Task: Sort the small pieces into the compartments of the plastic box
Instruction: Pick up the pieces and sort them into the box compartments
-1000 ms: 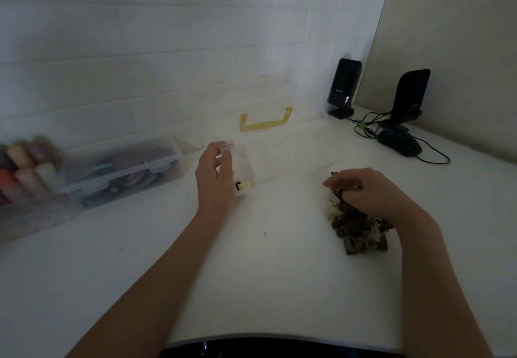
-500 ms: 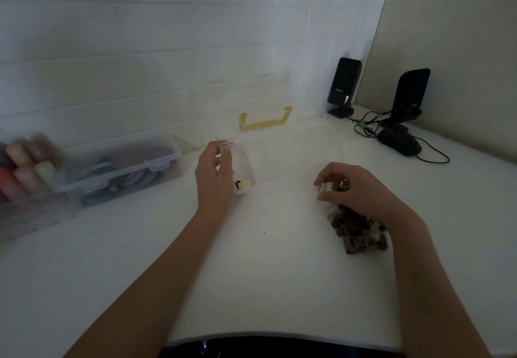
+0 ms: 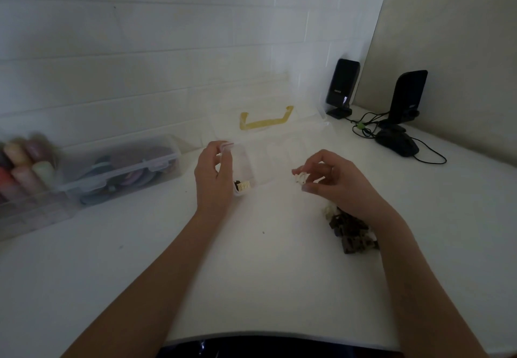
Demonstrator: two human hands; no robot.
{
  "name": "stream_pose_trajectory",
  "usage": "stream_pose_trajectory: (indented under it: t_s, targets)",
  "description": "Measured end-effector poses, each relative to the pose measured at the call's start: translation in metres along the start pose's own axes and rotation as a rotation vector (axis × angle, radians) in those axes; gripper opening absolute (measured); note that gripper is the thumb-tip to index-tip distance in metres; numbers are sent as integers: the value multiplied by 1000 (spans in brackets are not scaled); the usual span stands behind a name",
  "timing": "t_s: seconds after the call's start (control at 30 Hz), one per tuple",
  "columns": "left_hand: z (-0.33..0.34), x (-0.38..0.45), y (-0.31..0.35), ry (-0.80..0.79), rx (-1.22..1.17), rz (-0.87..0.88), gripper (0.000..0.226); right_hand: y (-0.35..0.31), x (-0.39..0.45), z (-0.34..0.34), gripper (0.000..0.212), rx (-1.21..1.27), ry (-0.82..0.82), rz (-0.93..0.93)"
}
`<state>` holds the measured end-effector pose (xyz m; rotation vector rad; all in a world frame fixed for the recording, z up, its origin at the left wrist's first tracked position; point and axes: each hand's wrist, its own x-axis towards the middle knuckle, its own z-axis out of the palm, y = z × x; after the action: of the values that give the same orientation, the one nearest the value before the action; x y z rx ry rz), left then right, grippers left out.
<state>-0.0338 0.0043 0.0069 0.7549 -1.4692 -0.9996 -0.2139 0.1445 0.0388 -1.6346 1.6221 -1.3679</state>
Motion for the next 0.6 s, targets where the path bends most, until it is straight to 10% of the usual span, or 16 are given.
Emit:
stream_pose_trajectory:
  t_s: [0.6]
  targets:
    - [2,-1,0,-30,31,-2,17,-4,10,40,8,-535,240,-187]
